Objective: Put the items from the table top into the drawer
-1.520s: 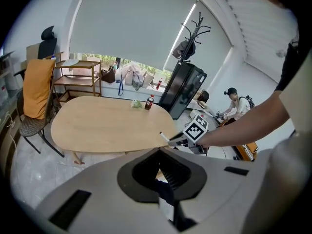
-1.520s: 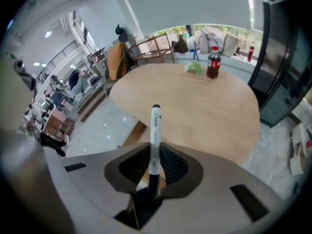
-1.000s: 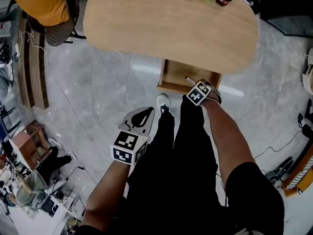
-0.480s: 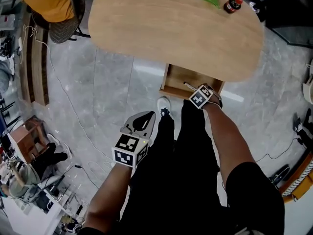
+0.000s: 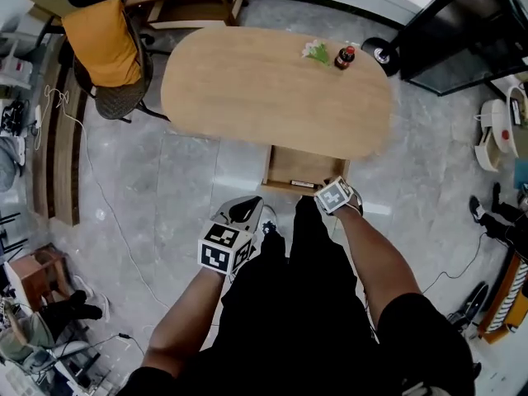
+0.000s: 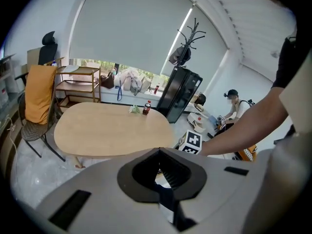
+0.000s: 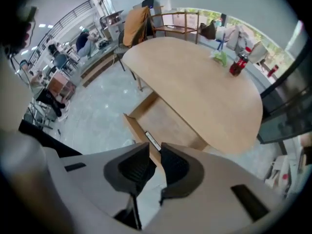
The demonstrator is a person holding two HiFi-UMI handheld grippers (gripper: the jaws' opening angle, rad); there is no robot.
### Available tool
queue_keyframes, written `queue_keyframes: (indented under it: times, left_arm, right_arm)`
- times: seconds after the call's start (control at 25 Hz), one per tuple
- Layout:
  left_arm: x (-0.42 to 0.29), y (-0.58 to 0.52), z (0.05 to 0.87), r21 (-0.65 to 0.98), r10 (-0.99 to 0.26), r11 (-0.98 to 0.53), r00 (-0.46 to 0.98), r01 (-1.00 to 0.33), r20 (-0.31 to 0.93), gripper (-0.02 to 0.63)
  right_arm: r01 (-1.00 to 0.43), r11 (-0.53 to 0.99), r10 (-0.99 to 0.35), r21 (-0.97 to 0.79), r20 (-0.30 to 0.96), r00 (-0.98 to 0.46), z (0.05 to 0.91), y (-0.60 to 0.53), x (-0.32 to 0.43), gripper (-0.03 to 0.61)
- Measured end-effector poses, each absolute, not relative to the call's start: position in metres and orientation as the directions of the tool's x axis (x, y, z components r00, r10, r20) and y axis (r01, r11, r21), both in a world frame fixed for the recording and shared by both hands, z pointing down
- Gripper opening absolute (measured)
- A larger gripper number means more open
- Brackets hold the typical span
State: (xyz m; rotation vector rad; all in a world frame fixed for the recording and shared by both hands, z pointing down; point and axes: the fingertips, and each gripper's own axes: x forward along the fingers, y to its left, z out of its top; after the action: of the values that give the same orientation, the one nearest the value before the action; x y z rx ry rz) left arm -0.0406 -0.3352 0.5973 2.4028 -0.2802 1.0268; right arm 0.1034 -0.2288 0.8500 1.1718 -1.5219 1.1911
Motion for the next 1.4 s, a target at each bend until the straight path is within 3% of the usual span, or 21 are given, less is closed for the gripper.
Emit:
queue_keyframes:
  times: [0.16, 0.6, 1.12, 1.4]
  left_arm:
    - [-0.043, -0.327, 0.560, 0.347, 0.027, -0.894, 0.738, -0.285, 0.674, 0.002]
    - [-0.071, -0.293, 0.484, 0.321, 0.063, -0.935, 0.822, -0.149, 0.566, 0.002]
    - [-0.094, -0.217, 0.411, 0.297, -0.008, -0.943, 0.901, -0.151, 0.434, 0.002]
    - [-0.092, -0.116, 0.380, 0.315, 0.009, -0.942, 0.925, -0.120, 0.379, 0.002]
  right_arm:
    - [-0.973, -0.059, -0.348, -0.222, 0.918, -0.189, 0.775, -0.237, 0.094, 0.067]
    - [-0.907, -0.147, -0.830, -0.395, 0.548, -0.104, 0.509, -0.213, 0.037, 0.009]
    - [-0.940, 0.004, -0.928, -0.341, 0.348, -0.130, 0.389, -0.130, -0.011, 0.003]
    - [-0.945, -0.016, -0.947, -0.325, 0.308, -0.090, 0.373, -0.026, -0.025, 0.005]
